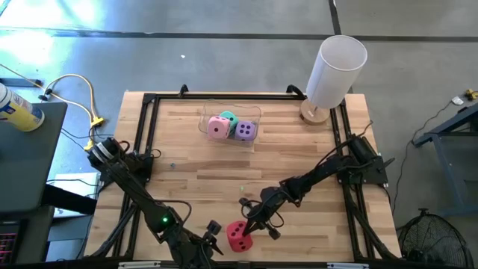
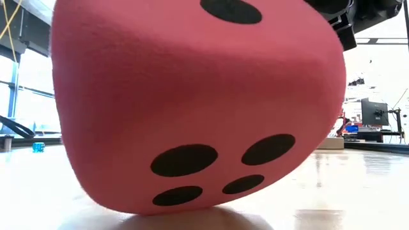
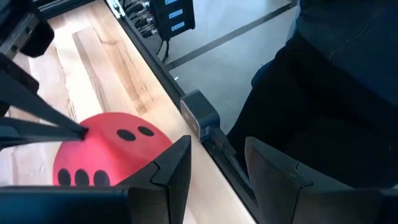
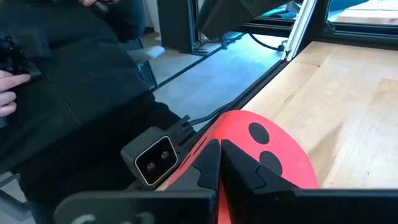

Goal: Pick & Place Dice
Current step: Put the large red dice into the transparent bin

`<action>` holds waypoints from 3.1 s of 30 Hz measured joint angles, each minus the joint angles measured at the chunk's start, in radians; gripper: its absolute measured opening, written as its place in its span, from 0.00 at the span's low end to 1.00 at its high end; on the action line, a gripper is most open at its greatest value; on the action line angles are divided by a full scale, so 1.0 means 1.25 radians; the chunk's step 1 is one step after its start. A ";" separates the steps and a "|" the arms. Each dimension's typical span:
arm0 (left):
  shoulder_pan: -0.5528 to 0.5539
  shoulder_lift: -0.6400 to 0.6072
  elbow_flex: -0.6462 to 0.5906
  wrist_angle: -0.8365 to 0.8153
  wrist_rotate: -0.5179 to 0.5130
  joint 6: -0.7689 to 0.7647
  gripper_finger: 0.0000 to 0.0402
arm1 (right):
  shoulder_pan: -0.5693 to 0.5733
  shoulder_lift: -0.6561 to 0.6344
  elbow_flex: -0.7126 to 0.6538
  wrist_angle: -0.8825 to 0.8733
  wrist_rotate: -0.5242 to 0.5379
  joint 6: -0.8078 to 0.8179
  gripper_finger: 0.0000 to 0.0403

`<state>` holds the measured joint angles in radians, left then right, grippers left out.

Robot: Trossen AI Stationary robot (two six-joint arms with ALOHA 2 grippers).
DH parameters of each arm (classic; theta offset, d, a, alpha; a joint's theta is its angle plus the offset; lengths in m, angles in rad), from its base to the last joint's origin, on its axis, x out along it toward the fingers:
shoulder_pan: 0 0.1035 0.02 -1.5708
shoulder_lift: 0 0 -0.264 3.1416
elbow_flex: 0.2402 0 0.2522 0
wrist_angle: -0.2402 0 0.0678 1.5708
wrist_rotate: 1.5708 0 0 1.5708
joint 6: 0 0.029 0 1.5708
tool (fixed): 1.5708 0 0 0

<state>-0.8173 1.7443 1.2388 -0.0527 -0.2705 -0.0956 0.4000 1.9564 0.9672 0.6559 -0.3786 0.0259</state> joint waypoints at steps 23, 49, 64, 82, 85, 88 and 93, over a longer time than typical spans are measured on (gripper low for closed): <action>0.002 -0.007 0.000 -0.045 -0.016 -0.062 0.36 | 0.034 -0.120 -0.003 -0.132 0.149 0.076 0.44; 0.011 -0.007 0.000 -0.045 -0.017 -0.069 0.36 | 0.099 -0.177 -0.002 -0.201 0.347 0.017 0.47; 0.013 -0.006 0.000 -0.049 -0.017 -0.096 0.36 | 0.102 -0.177 -0.001 -0.149 0.349 0.003 0.87; 0.013 -0.006 0.000 -0.048 -0.017 -0.117 0.36 | 0.097 -0.160 -0.001 -0.138 0.392 0.096 0.98; 0.013 -0.006 0.000 -0.048 -0.017 -0.117 0.36 | 0.092 -0.160 -0.001 -0.132 0.446 0.078 0.99; 0.013 -0.006 0.000 -0.048 -0.017 -0.124 0.36 | 0.098 -0.160 -0.001 -0.131 0.530 0.035 0.99; 0.013 -0.006 0.000 -0.048 -0.017 -0.132 0.36 | 0.133 -0.160 0.069 -0.222 0.612 -0.030 0.97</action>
<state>-0.8005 1.7370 1.2388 -0.1130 -0.2916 -0.2607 0.5657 1.7565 1.0531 0.3787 0.3869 -0.0119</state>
